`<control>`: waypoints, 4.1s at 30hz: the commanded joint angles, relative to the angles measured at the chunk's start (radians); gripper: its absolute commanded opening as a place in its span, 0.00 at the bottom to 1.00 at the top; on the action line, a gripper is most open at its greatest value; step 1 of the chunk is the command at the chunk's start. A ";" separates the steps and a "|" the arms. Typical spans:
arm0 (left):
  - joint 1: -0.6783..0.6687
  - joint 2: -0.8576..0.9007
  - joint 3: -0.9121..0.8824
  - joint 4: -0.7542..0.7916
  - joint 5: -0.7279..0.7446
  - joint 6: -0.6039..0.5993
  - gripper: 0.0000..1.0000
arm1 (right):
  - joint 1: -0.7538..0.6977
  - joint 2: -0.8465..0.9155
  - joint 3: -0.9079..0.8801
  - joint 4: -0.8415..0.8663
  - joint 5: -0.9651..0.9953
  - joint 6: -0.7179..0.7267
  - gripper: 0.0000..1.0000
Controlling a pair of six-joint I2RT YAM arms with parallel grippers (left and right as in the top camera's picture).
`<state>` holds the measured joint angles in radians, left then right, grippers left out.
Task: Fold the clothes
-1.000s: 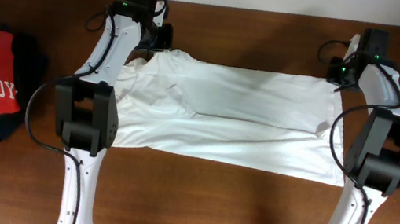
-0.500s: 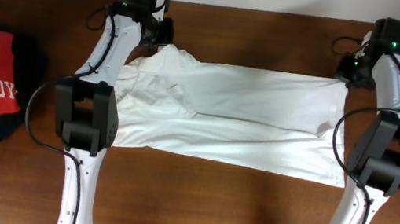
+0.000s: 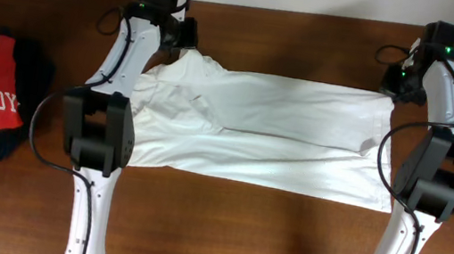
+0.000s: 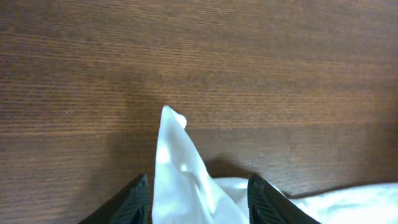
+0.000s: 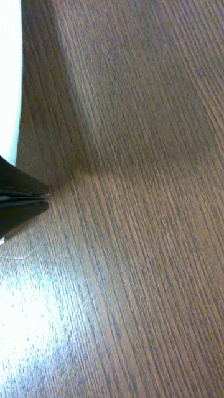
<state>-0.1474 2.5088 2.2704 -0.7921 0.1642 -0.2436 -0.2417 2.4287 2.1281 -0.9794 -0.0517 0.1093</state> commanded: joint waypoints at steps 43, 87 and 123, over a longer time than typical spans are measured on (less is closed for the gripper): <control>0.019 0.080 0.171 0.087 -0.003 -0.054 0.01 | -0.003 0.010 0.021 -0.029 0.015 0.004 0.04; 0.086 -0.356 -0.167 -0.875 -0.196 0.043 0.00 | -0.078 -0.079 0.139 -0.712 -0.042 -0.053 0.05; -0.023 -0.359 -0.455 -0.549 -0.074 0.035 0.37 | -0.092 -0.079 -0.176 -0.697 -0.083 -0.206 0.45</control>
<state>-0.1448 2.1681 1.8545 -1.3579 0.0738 -0.2054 -0.3279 2.3829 1.9842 -1.6741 -0.1478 -0.0864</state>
